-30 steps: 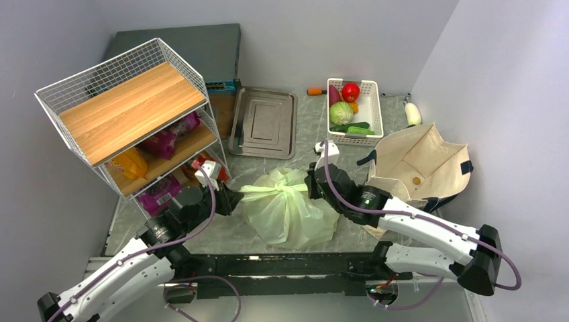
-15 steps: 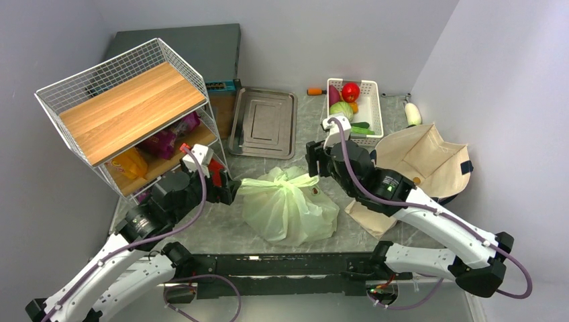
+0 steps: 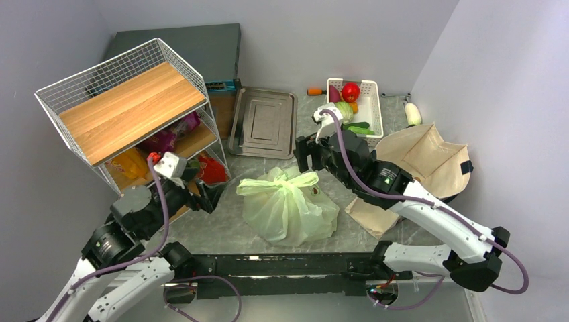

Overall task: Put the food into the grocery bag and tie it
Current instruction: Tie the grocery bag at the center of the board, then pick up the snack from the shelf.

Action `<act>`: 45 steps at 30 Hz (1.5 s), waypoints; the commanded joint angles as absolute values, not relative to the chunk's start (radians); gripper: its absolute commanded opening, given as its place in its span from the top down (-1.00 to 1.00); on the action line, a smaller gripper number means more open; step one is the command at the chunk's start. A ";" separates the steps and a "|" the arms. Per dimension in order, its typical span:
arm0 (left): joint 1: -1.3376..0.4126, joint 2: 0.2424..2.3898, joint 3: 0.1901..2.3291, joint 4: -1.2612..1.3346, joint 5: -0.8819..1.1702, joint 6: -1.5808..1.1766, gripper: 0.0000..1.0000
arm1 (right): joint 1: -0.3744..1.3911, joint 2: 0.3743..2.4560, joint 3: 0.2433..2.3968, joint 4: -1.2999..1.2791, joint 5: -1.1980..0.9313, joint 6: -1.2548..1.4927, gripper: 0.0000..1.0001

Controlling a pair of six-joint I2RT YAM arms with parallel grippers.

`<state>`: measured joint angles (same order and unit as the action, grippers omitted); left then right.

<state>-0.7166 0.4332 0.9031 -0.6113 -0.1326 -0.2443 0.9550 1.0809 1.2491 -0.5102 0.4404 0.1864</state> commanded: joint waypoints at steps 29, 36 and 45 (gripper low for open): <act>-0.706 0.787 1.099 -0.730 -0.857 0.079 -0.75 | 0.958 0.987 1.125 -0.371 0.274 0.261 -0.62; -0.576 0.809 1.089 -0.704 -0.795 0.079 -0.65 | 0.958 0.953 1.102 -0.384 0.280 0.265 -0.62; -0.505 0.845 1.057 -0.641 -0.794 0.096 -0.78 | 0.959 0.907 1.079 -0.413 0.299 0.273 -0.63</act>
